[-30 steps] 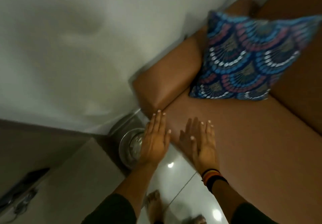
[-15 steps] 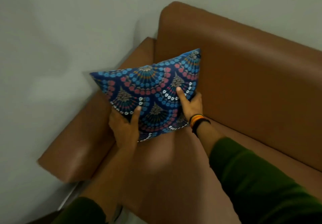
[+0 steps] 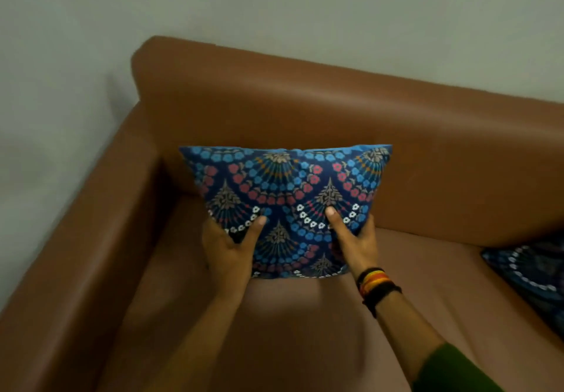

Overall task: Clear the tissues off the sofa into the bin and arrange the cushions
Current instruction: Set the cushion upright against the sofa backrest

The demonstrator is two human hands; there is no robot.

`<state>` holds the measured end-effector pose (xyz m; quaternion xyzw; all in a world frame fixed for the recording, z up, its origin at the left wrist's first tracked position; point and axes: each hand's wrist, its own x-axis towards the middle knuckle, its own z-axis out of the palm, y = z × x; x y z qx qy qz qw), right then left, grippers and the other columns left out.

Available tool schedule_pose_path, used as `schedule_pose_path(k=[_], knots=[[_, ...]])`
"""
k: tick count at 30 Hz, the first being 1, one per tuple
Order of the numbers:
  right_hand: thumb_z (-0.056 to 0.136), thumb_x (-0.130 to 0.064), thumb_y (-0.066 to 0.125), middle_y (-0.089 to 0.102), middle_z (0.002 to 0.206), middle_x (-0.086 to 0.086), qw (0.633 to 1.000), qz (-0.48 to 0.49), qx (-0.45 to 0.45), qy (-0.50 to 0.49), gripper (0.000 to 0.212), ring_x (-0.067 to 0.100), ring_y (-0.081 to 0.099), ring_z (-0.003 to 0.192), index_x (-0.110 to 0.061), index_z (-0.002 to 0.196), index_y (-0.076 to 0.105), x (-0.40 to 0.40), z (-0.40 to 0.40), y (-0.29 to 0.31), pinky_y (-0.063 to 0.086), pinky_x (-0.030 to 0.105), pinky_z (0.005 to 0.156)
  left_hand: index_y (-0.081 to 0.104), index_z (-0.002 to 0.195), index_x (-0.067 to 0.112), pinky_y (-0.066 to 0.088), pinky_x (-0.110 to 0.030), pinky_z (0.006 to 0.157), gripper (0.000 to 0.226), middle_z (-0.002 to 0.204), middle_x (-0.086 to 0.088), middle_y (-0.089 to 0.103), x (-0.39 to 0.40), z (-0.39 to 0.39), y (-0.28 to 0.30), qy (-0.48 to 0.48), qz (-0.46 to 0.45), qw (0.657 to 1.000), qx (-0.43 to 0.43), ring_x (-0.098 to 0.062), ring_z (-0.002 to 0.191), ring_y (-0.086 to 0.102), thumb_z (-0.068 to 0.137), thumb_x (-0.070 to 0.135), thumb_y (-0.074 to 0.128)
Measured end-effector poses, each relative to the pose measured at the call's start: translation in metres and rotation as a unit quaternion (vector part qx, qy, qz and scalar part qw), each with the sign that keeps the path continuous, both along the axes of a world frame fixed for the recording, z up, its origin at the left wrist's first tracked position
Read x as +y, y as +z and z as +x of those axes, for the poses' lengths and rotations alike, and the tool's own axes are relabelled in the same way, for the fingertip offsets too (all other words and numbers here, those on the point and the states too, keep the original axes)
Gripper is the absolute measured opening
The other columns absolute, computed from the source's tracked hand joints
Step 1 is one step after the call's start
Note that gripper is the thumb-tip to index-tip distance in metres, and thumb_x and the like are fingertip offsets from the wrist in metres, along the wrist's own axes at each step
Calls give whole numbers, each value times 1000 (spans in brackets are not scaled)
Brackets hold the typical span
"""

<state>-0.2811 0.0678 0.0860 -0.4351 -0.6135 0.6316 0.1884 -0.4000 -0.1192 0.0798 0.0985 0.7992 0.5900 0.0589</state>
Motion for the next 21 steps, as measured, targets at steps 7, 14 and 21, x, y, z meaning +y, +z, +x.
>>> schedule_pose_path(k=[7, 14, 21], knots=[[72, -52, 83, 59, 132, -13, 998, 39, -9, -52, 79, 9, 59, 113, -32, 138, 44, 58, 44, -25, 49, 27, 91, 44, 140, 21, 46, -46, 112, 82, 135, 0, 53, 79, 18, -42, -35, -14, 998, -45, -18, 128, 52, 77, 62, 79], [80, -42, 79, 52, 128, -7, 998, 24, -34, -51, 83, 15, 55, 111, -19, 145, 32, 71, 78, -28, 49, 22, 89, 10, 158, 33, 41, -51, 117, 119, 155, -3, 44, 84, 18, -46, -112, -86, 988, -68, -26, 142, 45, 68, 82, 71], [83, -62, 61, 17, 164, 12, 981, 133, -137, -23, 102, 27, 17, 151, -9, 156, 13, 16, 164, 10, 21, 45, 121, 6, 162, 22, 24, -57, 123, 99, 170, -9, 17, 101, 154, 46, -182, -213, 959, 39, -30, 156, 16, 89, 77, 45]])
